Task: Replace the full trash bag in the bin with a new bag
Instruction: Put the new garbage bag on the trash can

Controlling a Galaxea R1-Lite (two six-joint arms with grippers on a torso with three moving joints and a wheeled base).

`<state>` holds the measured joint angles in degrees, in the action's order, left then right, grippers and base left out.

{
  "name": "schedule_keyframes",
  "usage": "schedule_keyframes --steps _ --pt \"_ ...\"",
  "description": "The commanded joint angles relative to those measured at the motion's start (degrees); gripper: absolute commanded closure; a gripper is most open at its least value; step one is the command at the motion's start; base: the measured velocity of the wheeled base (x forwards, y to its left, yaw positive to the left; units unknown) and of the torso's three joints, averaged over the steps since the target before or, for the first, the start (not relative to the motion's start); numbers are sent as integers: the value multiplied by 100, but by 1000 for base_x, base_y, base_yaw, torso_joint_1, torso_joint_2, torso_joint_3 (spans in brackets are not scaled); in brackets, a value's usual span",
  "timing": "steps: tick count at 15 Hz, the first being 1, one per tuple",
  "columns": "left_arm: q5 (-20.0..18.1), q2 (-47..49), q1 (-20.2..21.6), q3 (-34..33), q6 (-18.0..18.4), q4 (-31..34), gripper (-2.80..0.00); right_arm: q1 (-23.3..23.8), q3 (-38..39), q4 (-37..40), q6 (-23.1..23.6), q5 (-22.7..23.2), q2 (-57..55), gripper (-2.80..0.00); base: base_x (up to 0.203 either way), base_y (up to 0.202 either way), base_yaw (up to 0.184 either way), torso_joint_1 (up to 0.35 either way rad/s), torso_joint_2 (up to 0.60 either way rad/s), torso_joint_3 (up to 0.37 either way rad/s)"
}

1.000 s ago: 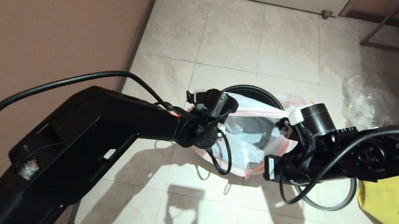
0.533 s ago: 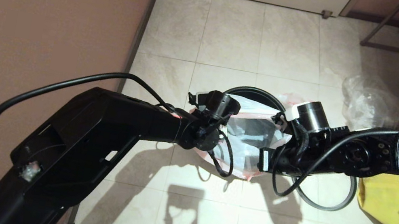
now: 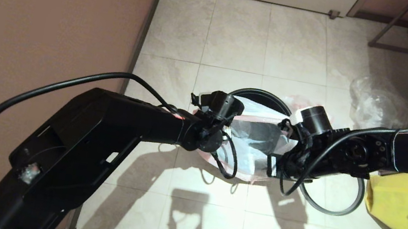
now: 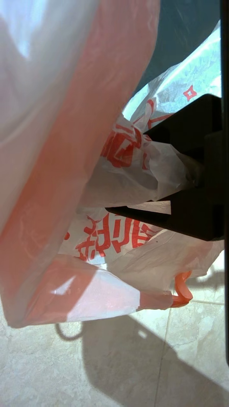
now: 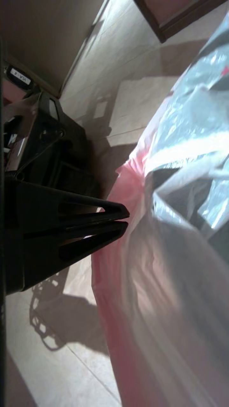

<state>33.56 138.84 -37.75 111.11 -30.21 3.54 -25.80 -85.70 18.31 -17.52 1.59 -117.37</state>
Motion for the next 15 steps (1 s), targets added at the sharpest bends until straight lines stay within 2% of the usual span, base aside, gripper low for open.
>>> schedule_keyframes --steps 1,10,15 --pt "28 -24 5 -1 -20 -11 0 79 3 36 -15 9 -57 0 0 0 0 0 0 0" --pt "37 3 40 8 -20 -29 0 291 -285 146 3 -71 -537 0 0 0 0 0 0 0" --pt "37 20 -44 -48 -20 6 0 609 -660 76 -7 -96 -662 0 0 0 0 0 0 0"
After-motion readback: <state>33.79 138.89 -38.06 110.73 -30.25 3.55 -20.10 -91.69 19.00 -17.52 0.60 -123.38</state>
